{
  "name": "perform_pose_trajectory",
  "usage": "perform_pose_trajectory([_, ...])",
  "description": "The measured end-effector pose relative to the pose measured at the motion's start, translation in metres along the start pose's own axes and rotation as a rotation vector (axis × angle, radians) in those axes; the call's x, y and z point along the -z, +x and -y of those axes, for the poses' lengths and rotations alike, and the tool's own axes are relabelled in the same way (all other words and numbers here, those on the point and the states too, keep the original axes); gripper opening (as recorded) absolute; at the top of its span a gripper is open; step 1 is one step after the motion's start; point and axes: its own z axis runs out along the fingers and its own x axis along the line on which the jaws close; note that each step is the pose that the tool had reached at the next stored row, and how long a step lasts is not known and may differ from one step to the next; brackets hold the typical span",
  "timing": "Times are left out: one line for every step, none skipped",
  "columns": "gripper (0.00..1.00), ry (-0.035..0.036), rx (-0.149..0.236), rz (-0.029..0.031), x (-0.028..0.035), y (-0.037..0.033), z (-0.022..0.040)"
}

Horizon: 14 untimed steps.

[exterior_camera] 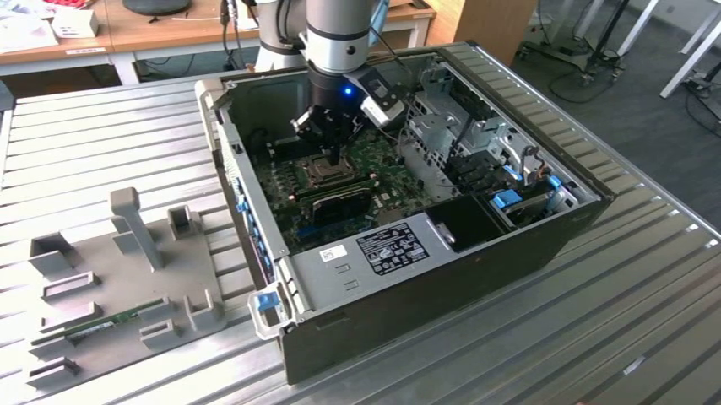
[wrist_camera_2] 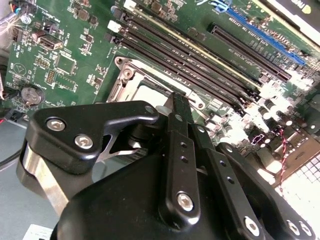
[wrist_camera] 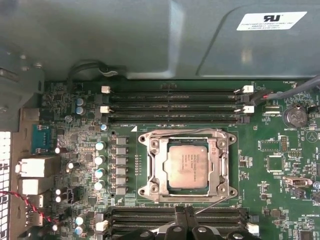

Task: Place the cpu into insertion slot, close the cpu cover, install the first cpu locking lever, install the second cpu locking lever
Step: 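Install the second cpu locking lever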

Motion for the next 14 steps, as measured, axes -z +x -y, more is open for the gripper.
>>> perform_pose_trajectory([0.10,0.0000,0.000,0.0000,-0.0001,0.0007,0.0003])
perform_pose_trajectory([0.10,0.0000,0.000,-0.0001,-0.0001,0.0011,0.0007])
perform_pose_trajectory([0.10,0.0000,0.000,0.0000,-0.0002,0.0014,0.0014])
perform_pose_trajectory([0.10,-0.0001,0.000,-0.0001,-0.0003,0.0018,0.0019])
perform_pose_trajectory([0.10,0.0000,0.000,0.0000,-0.0004,0.0023,0.0023])
perform_pose_trajectory([0.10,-0.0001,0.000,0.0000,-0.0008,0.0030,0.0025])
perform_pose_trajectory([0.10,-0.0001,0.000,0.0000,-0.0012,0.0040,0.0025])
perform_pose_trajectory([0.10,0.0000,0.000,-0.0001,-0.0017,0.0052,0.0026])
perform_pose_trajectory([0.10,0.0000,0.000,0.0000,-0.0022,0.0067,0.0026])
perform_pose_trajectory([0.10,0.0000,0.000,0.0000,-0.0028,0.0082,0.0027])
perform_pose_trajectory([0.10,0.0001,0.000,0.0001,-0.0031,0.0094,0.0027])
perform_pose_trajectory([0.10,0.0001,0.000,0.0000,-0.0032,0.0098,0.0027])
perform_pose_trajectory([0.10,0.0002,0.000,0.0000,-0.0032,0.0098,0.0027])
perform_pose_trajectory([0.10,0.0001,0.000,0.0000,-0.0032,0.0098,0.0027])
